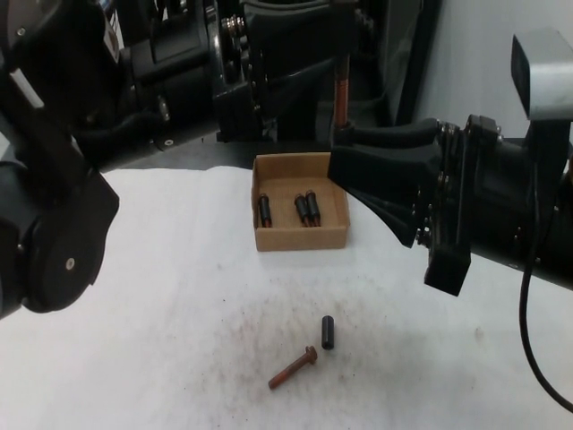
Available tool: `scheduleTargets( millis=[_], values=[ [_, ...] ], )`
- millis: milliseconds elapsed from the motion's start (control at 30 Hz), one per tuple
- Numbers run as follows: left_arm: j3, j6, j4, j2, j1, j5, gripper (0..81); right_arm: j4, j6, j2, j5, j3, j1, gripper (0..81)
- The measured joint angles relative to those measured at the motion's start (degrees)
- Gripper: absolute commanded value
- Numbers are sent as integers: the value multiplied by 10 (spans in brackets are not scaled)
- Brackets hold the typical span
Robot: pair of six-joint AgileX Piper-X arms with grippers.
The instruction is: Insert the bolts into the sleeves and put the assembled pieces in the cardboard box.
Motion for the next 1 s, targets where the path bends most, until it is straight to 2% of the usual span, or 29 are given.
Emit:
scheduleTargets(
  millis=[167,667,767,900,1000],
  values=[
    [0,1,38,0,0,24,0,0,0,0,0,2,1,8],
    [0,31,59,0,0,29,4,8,0,1,-1,2,1,8],
    [0,35,63,-5,0,30,88,8,0,1,-1,2,1,8],
    [0,39,67,-17,0,33,287,-4,0,1,-2,2,1,8],
    [0,39,69,-26,0,38,344,-4,0,1,0,2,1,8]
  ],
)
